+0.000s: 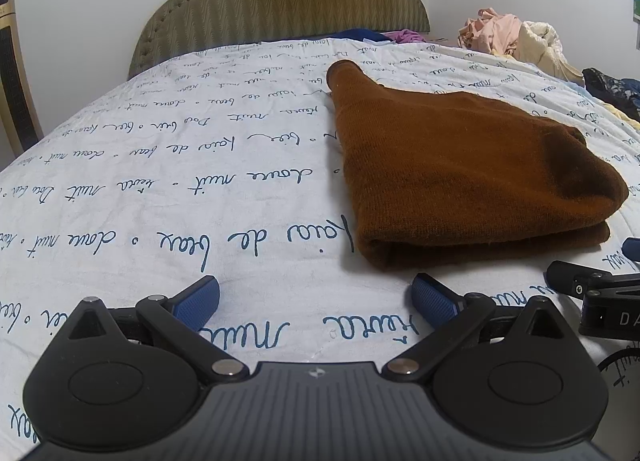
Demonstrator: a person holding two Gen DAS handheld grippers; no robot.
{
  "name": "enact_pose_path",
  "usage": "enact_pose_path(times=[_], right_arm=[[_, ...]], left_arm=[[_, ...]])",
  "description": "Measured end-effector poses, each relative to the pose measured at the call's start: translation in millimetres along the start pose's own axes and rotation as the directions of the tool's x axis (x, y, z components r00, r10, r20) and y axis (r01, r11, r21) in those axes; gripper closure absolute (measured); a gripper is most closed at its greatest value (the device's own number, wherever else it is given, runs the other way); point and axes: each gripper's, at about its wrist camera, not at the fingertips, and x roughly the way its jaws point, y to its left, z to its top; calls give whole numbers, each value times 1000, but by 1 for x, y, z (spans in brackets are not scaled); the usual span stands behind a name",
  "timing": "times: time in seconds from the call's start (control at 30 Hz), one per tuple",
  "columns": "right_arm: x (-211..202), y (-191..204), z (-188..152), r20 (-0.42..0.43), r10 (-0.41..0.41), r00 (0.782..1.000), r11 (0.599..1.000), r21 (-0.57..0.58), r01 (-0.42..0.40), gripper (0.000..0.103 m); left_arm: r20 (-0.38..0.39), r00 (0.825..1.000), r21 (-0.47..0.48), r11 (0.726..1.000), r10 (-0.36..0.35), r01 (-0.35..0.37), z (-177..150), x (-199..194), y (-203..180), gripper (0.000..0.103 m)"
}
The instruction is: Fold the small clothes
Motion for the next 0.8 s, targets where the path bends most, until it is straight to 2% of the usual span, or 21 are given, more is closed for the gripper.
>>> enact_pose_path(times=[0.8], right_arm=[[0, 1, 0, 2, -6, 1000, 1000, -6, 6, 0]], left_arm=[[-1, 1000, -5, 1000, -5, 5, 0, 1, 0, 0]])
